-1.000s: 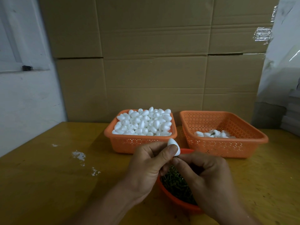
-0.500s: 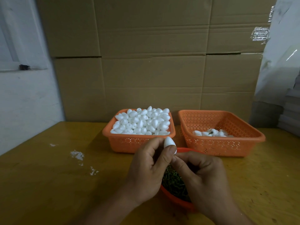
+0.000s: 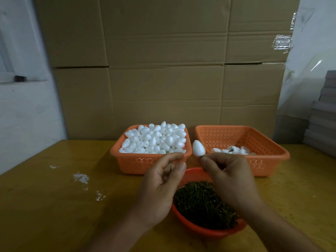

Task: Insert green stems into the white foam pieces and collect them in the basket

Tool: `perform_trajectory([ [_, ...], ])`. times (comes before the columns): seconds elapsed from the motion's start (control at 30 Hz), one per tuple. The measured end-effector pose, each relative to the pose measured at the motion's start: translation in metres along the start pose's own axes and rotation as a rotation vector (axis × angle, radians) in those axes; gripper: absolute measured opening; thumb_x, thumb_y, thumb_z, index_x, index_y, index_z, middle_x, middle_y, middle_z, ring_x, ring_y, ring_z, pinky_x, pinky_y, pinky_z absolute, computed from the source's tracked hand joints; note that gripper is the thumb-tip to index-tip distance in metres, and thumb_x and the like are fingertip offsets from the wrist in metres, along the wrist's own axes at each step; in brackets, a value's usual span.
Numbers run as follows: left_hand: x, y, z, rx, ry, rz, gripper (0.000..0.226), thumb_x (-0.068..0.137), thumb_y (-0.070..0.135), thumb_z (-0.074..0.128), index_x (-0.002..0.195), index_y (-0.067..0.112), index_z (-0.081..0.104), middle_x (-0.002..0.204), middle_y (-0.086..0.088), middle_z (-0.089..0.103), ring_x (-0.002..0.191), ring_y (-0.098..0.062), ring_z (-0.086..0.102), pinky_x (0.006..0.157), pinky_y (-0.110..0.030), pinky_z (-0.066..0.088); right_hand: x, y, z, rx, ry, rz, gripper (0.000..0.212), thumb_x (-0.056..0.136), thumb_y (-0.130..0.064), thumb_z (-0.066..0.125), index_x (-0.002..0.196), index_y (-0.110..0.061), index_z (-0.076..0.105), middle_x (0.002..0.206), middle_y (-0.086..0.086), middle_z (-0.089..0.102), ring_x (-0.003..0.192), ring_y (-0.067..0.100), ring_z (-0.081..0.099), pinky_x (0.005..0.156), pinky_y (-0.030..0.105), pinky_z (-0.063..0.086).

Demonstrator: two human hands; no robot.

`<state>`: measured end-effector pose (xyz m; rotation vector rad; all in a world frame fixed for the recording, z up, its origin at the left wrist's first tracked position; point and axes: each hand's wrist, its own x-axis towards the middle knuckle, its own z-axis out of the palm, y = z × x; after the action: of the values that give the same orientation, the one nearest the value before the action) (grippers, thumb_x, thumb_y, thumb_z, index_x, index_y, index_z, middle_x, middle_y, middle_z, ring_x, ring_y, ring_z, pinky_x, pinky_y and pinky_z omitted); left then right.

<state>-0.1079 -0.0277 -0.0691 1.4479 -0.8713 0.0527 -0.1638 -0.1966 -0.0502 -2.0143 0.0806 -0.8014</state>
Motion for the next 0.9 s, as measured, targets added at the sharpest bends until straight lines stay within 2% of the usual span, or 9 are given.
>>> perform_trajectory([
  [0.13, -0.001, -0.006, -0.002, 0.075, 0.044, -0.011, 0.006, 0.092, 0.039, 0.058, 0.093, 0.034, 0.061, 0.064, 0.009, 0.055, 0.058, -0.002, 0.048, 0.055, -0.020, 0.041, 0.040, 0.021, -0.020, -0.224, 0.105, 0.118, 0.025, 0.095, -0.029, 0.064, 0.072, -0.025, 0.072, 0.047, 0.000, 0.059, 0.039, 0.007, 0.045, 0.044, 0.028, 0.035],
  [0.3, -0.002, -0.008, -0.002, 0.090, 0.071, -0.014, 0.023, 0.097, 0.032, 0.059, 0.078, 0.027, 0.048, 0.062, 0.009, 0.044, 0.056, -0.005, 0.041, 0.053, -0.019, 0.037, 0.085, 0.050, -0.038, -0.506, 0.116, 0.253, 0.042, 0.095, -0.035, 0.064, 0.063, -0.009, 0.067, 0.051, 0.008, 0.057, 0.046, 0.019, 0.045, 0.051, 0.031, 0.034],
  [0.4, -0.002, -0.008, -0.002, 0.112, 0.067, -0.008, 0.022, 0.096, 0.031, 0.058, 0.079, 0.026, 0.047, 0.061, 0.010, 0.044, 0.055, -0.003, 0.039, 0.053, -0.017, 0.036, 0.104, 0.059, -0.041, -0.677, 0.075, 0.313, 0.055, 0.096, -0.047, 0.060, 0.055, -0.010, 0.059, 0.048, 0.002, 0.051, 0.045, 0.019, 0.046, 0.053, 0.029, 0.039],
  [0.5, -0.003, -0.008, -0.002, 0.123, 0.062, 0.008, 0.021, 0.097, 0.030, 0.059, 0.079, 0.026, 0.048, 0.061, 0.012, 0.044, 0.055, 0.000, 0.038, 0.053, -0.016, 0.035, 0.116, 0.063, -0.039, -0.815, -0.027, 0.397, 0.048, 0.091, -0.053, 0.064, 0.071, -0.009, 0.064, 0.062, 0.004, 0.063, 0.057, 0.021, 0.061, 0.063, 0.033, 0.053],
  [0.67, -0.003, -0.011, -0.003, 0.124, 0.071, 0.011, 0.020, 0.098, 0.031, 0.060, 0.080, 0.029, 0.049, 0.061, 0.013, 0.047, 0.055, 0.001, 0.040, 0.053, -0.014, 0.036, 0.128, 0.068, -0.039, -0.907, -0.126, 0.434, 0.039, 0.090, -0.048, 0.066, 0.077, -0.011, 0.063, 0.072, 0.005, 0.066, 0.067, 0.021, 0.065, 0.070, 0.036, 0.058],
  [0.8, -0.004, -0.013, -0.002, 0.141, 0.048, 0.024, 0.016, 0.092, 0.042, 0.058, 0.083, 0.031, 0.051, 0.062, 0.013, 0.050, 0.057, 0.000, 0.042, 0.055, -0.017, 0.037, 0.135, 0.069, -0.040, -0.901, -0.144, 0.435, 0.029, 0.088, -0.038, 0.070, 0.077, -0.012, 0.064, 0.074, 0.005, 0.066, 0.067, 0.020, 0.065, 0.057, 0.031, 0.053],
  [0.9, -0.003, -0.014, -0.003, 0.145, 0.033, 0.028, 0.015, 0.092, 0.042, 0.058, 0.084, 0.032, 0.051, 0.063, 0.011, 0.050, 0.057, -0.001, 0.042, 0.056, -0.021, 0.037, 0.136, 0.068, -0.040, -0.897, -0.146, 0.436, 0.027, 0.087, -0.035, 0.072, 0.076, -0.011, 0.064, 0.075, 0.006, 0.066, 0.068, 0.021, 0.065, 0.059, 0.033, 0.056],
])
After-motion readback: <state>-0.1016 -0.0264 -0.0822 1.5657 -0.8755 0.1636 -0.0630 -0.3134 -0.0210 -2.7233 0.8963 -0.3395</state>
